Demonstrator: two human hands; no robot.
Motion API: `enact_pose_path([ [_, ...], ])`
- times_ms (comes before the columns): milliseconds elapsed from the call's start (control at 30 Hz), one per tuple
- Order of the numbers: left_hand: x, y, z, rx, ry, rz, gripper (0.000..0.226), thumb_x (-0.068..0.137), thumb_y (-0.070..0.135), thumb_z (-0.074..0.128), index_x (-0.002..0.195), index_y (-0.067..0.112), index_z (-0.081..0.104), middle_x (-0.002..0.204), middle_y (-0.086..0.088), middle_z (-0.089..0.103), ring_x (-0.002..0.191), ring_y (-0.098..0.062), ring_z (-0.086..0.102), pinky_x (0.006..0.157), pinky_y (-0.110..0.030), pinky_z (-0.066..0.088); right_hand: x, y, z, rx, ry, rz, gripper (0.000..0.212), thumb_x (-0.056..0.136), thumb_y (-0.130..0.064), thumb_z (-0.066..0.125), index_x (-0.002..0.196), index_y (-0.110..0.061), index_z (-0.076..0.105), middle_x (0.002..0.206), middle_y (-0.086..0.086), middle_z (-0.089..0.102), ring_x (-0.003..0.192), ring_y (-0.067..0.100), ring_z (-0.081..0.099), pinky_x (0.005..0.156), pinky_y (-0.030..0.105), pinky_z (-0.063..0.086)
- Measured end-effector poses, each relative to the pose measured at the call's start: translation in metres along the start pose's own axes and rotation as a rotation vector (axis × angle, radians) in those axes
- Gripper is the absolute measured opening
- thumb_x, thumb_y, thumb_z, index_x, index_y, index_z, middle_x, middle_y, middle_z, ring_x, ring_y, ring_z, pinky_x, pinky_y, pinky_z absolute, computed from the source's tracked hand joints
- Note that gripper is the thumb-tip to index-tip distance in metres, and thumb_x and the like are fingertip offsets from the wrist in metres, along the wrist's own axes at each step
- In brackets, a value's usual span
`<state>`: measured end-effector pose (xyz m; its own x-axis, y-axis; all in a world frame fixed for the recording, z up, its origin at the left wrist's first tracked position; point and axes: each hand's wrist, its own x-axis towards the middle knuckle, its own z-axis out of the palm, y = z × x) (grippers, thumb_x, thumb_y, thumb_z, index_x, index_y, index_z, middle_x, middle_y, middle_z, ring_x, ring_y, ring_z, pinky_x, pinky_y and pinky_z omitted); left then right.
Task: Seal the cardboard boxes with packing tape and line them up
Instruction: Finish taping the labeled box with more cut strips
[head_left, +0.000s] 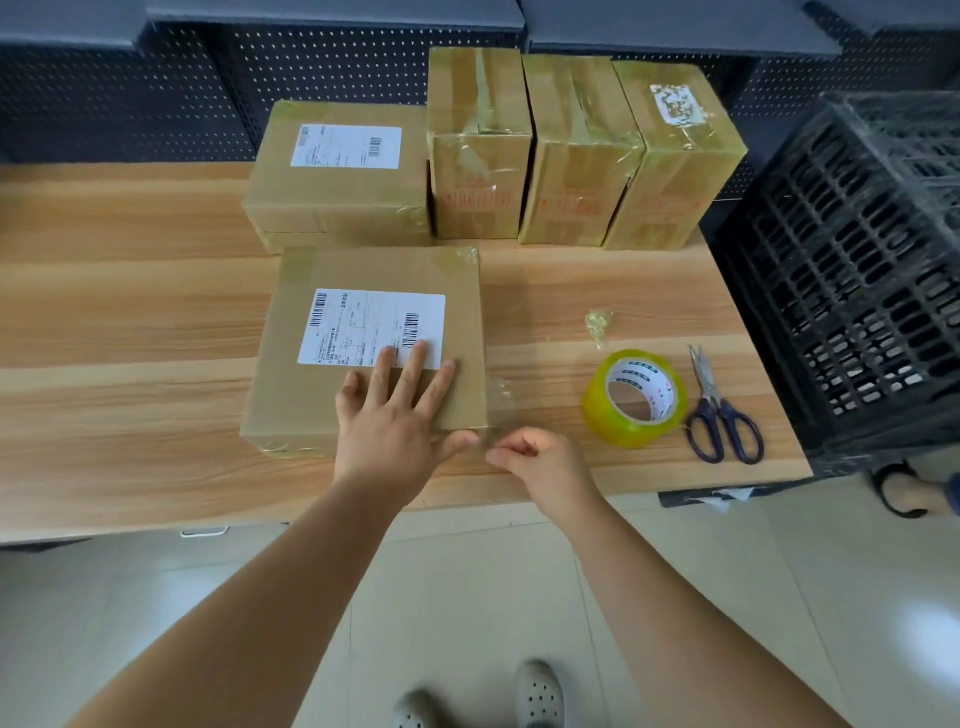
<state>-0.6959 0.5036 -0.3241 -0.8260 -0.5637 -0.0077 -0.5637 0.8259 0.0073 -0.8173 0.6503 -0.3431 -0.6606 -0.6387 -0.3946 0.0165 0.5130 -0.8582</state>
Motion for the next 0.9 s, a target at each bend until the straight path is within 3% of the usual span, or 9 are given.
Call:
enact_pose_path([
  [233, 0.000, -0.002, 0.006, 0.087, 0.060, 0.020, 0.096, 0.071, 0.079, 0.043, 0.151, 0.027, 0.032, 0.157, -0.003, 0.031, 0.141, -0.037, 0.031, 0.100, -0.060, 0.030, 0.008, -0.002, 0.013, 0.019, -0.021, 0.049, 0.011, 0.080, -0.019, 0.080, 0.074, -0.023, 0.070, 0.065, -0.010, 0.067, 0.054, -0.003, 0.053, 0.060, 0.014, 0.041],
  [400, 0.000, -0.002, 0.007, 0.094, 0.070, 0.012, 0.103, 0.066, 0.072, 0.067, 0.151, 0.026, 0.033, 0.157, -0.005, 0.032, 0.141, -0.038, 0.030, 0.100, -0.061, 0.030, 0.011, -0.001, 0.005, -0.136, 0.031, 0.037, 0.014, 0.079, -0.030, 0.080, 0.075, -0.024, 0.068, 0.071, -0.008, 0.066, 0.065, 0.006, 0.056, 0.064, 0.022, 0.043],
  [467, -0.001, -0.001, 0.006, 0.112, 0.061, 0.009, 0.102, 0.068, 0.077, 0.062, 0.152, 0.027, 0.029, 0.158, -0.003, 0.028, 0.143, -0.037, 0.026, 0.102, -0.061, 0.027, 0.009, -0.002, 0.004, -0.193, 0.024, 0.026, 0.015, 0.081, -0.030, 0.078, 0.076, -0.021, 0.068, 0.067, -0.009, 0.063, 0.063, 0.007, 0.054, 0.059, 0.018, 0.040],
  [533, -0.002, 0.003, 0.003, 0.097, 0.068, -0.009, 0.098, 0.074, 0.084, 0.043, 0.152, 0.027, 0.029, 0.160, -0.003, 0.025, 0.145, -0.036, 0.021, 0.106, -0.060, 0.022, 0.006, -0.005, 0.004, -0.235, 0.020, 0.012, 0.015, 0.083, -0.031, 0.077, 0.078, -0.020, 0.067, 0.066, -0.010, 0.060, 0.061, 0.006, 0.051, 0.051, 0.012, 0.035],
  [633, -0.001, 0.009, 0.003, 0.059, 0.089, -0.031, 0.097, 0.075, 0.087, 0.031, 0.149, 0.024, 0.037, 0.158, -0.007, 0.029, 0.143, -0.040, 0.024, 0.107, -0.063, 0.020, 0.005, -0.008, 0.003, -0.291, 0.027, -0.011, 0.016, 0.084, -0.034, 0.076, 0.080, -0.021, 0.067, 0.068, -0.010, 0.060, 0.061, 0.005, 0.052, 0.050, 0.012, 0.036],
  [767, 0.002, 0.011, 0.011, 0.065, 0.122, -0.016, 0.096, 0.074, 0.083, 0.038, 0.145, 0.019, 0.043, 0.155, -0.011, 0.035, 0.140, -0.044, 0.031, 0.104, -0.067, 0.026, 0.002, -0.004, -0.002, -0.364, 0.098, 0.008, 0.007, 0.087, -0.023, 0.072, 0.087, -0.017, 0.071, 0.080, -0.005, 0.067, 0.078, 0.015, 0.063, 0.068, 0.027, 0.047],
  [833, 0.003, 0.012, 0.014, 0.070, 0.119, -0.023, 0.098, 0.071, 0.081, 0.049, 0.146, 0.018, 0.040, 0.155, -0.011, 0.033, 0.141, -0.044, 0.029, 0.104, -0.068, 0.025, -0.006, 0.004, -0.005, -0.268, 0.233, -0.045, 0.003, 0.088, -0.017, 0.071, 0.090, -0.015, 0.071, 0.080, -0.008, 0.066, 0.079, 0.013, 0.063, 0.073, 0.026, 0.050],
  [900, 0.002, 0.012, 0.013, 0.110, 0.070, -0.044, 0.106, 0.068, 0.077, 0.062, 0.151, 0.020, 0.029, 0.159, -0.009, 0.025, 0.144, -0.042, 0.021, 0.107, -0.067, 0.022, -0.017, 0.009, -0.006, -0.155, 0.397, -0.216, 0.010, 0.087, -0.011, 0.071, 0.097, -0.013, 0.071, 0.085, -0.008, 0.066, 0.080, 0.006, 0.061, 0.075, 0.022, 0.048],
])
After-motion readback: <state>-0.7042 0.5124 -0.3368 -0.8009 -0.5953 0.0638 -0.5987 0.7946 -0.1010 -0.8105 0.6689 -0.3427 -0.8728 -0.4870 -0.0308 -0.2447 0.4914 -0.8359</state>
